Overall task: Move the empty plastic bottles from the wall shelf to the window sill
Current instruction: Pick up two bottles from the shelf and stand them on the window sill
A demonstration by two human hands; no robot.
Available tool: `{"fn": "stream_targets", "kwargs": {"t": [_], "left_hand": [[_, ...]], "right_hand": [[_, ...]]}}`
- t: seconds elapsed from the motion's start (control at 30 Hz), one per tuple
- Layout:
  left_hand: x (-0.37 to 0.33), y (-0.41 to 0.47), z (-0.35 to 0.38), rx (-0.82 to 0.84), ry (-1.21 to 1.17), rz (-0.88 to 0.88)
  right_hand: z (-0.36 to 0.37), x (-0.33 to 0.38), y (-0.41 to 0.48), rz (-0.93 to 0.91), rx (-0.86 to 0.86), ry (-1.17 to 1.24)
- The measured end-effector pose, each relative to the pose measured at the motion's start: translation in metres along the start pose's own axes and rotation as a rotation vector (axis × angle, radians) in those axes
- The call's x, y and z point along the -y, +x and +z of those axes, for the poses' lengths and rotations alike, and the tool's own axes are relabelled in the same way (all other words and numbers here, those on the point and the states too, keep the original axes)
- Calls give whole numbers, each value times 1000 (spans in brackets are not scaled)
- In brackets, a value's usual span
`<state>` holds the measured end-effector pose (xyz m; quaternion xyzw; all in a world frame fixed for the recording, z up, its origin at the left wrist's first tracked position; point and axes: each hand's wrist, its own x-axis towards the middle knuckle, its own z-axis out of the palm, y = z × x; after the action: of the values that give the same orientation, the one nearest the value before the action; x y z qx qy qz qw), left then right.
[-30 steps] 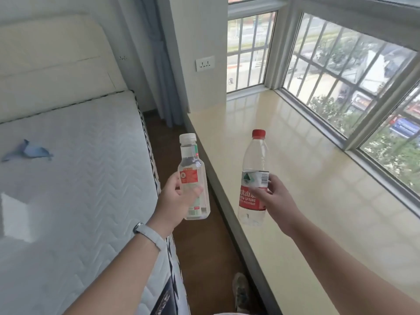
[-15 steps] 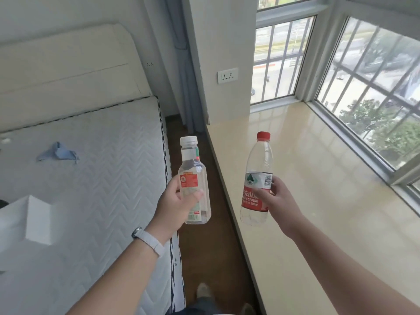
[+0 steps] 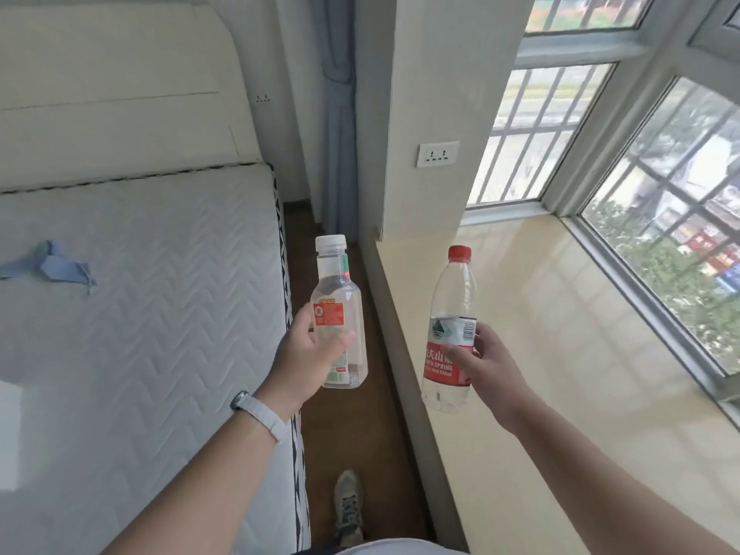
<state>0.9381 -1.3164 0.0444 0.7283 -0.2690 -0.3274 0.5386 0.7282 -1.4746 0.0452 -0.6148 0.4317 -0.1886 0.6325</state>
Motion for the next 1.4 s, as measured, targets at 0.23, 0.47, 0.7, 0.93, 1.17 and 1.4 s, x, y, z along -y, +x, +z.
{"fn": "stream_targets", "kwargs": {"t": [0.23,0.47,0.7,0.93,1.17,1.4], "left_hand": [[-3,76,-37,18,-37,10],[-7,130,-45,70,-51,20],[-15,199,-12,200,4,25],[-45,295,37,308,86,-19],[-90,385,111,403,163,-3],[-108,440,176,523,170,-4]], "right_hand": [[38,28,59,-11,-40,-29],[38,38,101,15,-77,-50],[8,36,156,60,-140,-30],[-30,37,253,76,-201,97],[-82,38,333,76,-249,225],[-124,40,355,77,-362,297]]}}
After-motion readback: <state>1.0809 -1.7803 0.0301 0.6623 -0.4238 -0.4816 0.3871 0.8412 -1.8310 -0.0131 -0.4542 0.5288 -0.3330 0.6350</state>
